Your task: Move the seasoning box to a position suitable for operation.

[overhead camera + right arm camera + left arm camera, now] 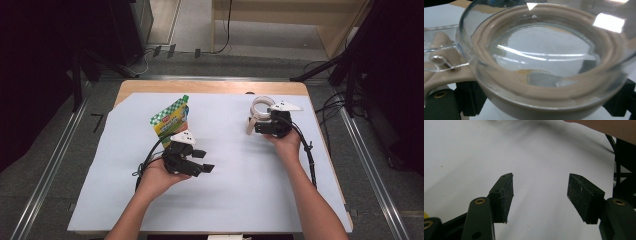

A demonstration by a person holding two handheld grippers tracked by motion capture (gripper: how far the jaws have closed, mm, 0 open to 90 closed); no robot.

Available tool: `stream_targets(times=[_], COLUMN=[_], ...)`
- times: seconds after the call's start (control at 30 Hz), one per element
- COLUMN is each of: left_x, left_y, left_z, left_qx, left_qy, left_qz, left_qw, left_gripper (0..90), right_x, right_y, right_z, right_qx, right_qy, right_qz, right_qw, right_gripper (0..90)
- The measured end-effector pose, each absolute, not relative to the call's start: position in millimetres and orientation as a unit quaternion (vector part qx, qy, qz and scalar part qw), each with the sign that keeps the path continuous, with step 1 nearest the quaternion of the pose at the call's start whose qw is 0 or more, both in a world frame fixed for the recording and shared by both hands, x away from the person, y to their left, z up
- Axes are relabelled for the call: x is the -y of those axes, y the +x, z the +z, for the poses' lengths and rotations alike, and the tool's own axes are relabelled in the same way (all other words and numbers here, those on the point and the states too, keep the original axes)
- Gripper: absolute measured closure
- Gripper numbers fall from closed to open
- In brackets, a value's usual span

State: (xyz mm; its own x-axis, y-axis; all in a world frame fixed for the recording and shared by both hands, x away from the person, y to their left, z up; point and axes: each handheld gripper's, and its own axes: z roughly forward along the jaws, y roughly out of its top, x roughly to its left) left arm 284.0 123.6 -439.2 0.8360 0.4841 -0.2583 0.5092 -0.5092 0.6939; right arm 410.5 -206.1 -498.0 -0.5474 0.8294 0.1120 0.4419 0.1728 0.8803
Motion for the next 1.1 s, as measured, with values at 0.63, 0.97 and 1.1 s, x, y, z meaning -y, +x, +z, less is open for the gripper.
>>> stream_targets(times=[0.63, 0.97, 1.1], left_x=[-123.5, -128.6, -131.0], left_y=[284.4, 284.0, 284.3], left_z=[-442.1, -442.5, -441.8], left_qx=[-0.291, -0.293, -0.298], left_qy=[0.868, 0.869, 0.866], left_qz=[-0.016, -0.012, -0.011], left_qw=[0.401, 0.398, 0.401], left_gripper=[38.3, 38.3, 38.4], right_x=[201.5, 187.3, 181.1], right_y=[336.6, 317.9, 311.5], right_z=[-478.2, -479.7, -482.1], right_qx=[-0.758, -0.774, -0.779], right_qy=[0.380, 0.354, 0.347], right_qz=[0.500, 0.499, 0.499], right_qw=[0.175, 0.162, 0.153], right_gripper=[12.1, 12.1, 12.2])
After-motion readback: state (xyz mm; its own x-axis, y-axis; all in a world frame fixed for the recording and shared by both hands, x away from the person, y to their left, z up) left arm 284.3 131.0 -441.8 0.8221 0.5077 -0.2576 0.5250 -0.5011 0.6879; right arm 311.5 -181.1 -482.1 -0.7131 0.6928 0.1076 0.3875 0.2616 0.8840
